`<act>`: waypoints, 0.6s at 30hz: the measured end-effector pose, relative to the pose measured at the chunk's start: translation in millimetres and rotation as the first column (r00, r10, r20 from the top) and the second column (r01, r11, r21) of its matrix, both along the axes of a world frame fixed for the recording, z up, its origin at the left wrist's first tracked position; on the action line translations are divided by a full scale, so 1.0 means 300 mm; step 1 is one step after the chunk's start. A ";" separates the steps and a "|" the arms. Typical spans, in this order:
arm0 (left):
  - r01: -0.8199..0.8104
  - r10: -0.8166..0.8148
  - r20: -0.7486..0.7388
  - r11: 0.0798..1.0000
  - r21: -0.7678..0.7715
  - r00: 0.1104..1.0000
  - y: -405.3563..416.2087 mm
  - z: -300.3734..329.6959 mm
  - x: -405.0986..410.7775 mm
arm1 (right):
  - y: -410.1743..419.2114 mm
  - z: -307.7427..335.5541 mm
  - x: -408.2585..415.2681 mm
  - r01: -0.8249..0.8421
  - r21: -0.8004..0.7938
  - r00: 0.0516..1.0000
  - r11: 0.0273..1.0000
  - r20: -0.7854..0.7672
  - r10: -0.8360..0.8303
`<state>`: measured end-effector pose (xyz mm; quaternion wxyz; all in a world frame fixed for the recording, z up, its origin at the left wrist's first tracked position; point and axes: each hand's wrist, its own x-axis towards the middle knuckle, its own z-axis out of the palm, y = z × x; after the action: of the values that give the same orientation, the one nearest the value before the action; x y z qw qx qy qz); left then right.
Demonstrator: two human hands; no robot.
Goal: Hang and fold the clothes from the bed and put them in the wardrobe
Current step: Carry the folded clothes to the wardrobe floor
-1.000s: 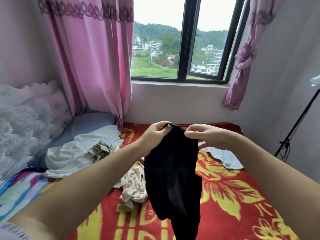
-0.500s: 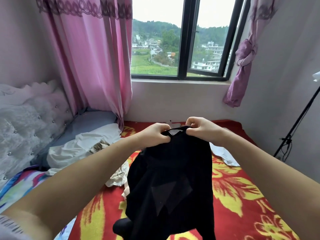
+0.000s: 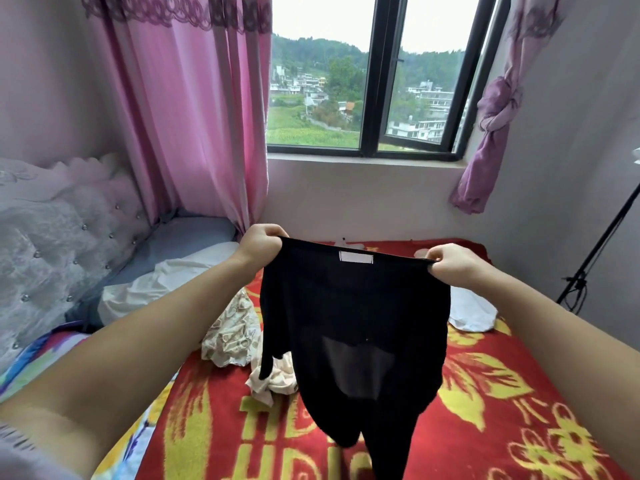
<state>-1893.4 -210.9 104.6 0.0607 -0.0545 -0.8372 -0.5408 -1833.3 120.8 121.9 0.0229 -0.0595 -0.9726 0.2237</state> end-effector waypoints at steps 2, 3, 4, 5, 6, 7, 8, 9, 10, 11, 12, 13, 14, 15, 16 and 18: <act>-0.023 0.022 0.017 0.997 0.075 1.000 -0.013 -0.010 -0.010 | 0.028 -0.011 0.004 -0.011 -0.202 1.000 0.979 -0.013 0.009; -0.024 0.022 0.018 0.996 0.087 1.000 -0.019 -0.014 -0.014 | 0.035 -0.015 0.008 -0.036 -0.309 0.999 0.950 -0.024 0.030; -0.015 0.013 0.015 0.996 0.091 1.000 -0.025 -0.019 -0.018 | 0.037 -0.015 0.012 -0.061 -0.382 0.998 0.922 -0.034 0.052; -0.003 0.001 0.013 0.995 0.100 1.000 -0.028 -0.023 -0.020 | 0.034 -0.011 0.017 -0.087 -0.419 0.996 0.904 -0.042 0.077; 0.010 -0.011 0.012 0.993 0.117 1.000 -0.032 -0.025 -0.020 | 0.029 -0.002 0.020 -0.113 -0.440 0.994 0.891 -0.047 0.103; 0.023 -0.025 0.011 0.990 0.136 1.000 -0.036 -0.025 -0.019 | 0.028 0.009 0.023 -0.134 -0.473 0.990 0.871 -0.032 0.135; 0.040 -0.041 0.008 0.988 0.149 0.999 -0.042 -0.022 -0.016 | 0.031 0.024 0.029 -0.150 -0.520 0.984 0.841 0.007 0.180; 0.061 -0.063 0.011 0.987 0.148 0.998 -0.051 -0.018 -0.012 | 0.041 0.044 0.037 -0.164 -0.560 0.968 0.812 0.068 0.243; 0.089 -0.094 0.028 0.986 0.138 0.995 -0.063 -0.013 -0.009 | 0.058 0.063 0.042 -0.184 -0.584 0.936 0.791 0.140 0.322; 0.129 -0.137 0.064 0.984 0.120 0.988 -0.077 -0.008 -0.007 | 0.082 0.079 0.044 -0.207 -0.593 0.892 0.778 0.213 0.400; 0.181 -0.193 0.121 0.978 0.103 0.974 -0.095 -0.001 -0.007 | 0.110 0.089 0.044 -0.225 -0.596 0.841 0.770 0.280 0.463; 0.244 -0.258 0.198 0.965 0.091 0.946 -0.117 0.007 -0.008 | 0.135 0.097 0.045 -0.233 -0.604 0.798 0.762 0.329 0.505; 0.315 -0.326 0.288 0.945 0.085 0.900 -0.140 0.016 -0.008 | 0.154 0.100 0.045 -0.221 -0.613 0.779 0.759 0.357 0.515; 0.387 -0.388 0.379 0.918 0.083 0.840 -0.163 0.025 -0.007 | 0.163 0.099 0.048 -0.197 -0.610 0.791 0.767 0.364 0.492; 0.446 -0.436 0.449 0.890 0.090 0.779 -0.183 0.031 -0.005 | 0.165 0.091 0.048 -0.167 -0.596 0.828 0.786 0.349 0.440; 0.486 -0.484 0.499 0.863 0.137 0.719 -0.197 0.026 -0.006 | 0.140 0.065 0.051 -0.139 -0.517 0.920 0.845 0.249 0.304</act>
<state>-1895.3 -270.1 112.5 -0.3104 -0.1242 -0.7793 -0.5301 -1817.9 162.7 141.4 -0.1777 0.0154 -0.8747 0.4507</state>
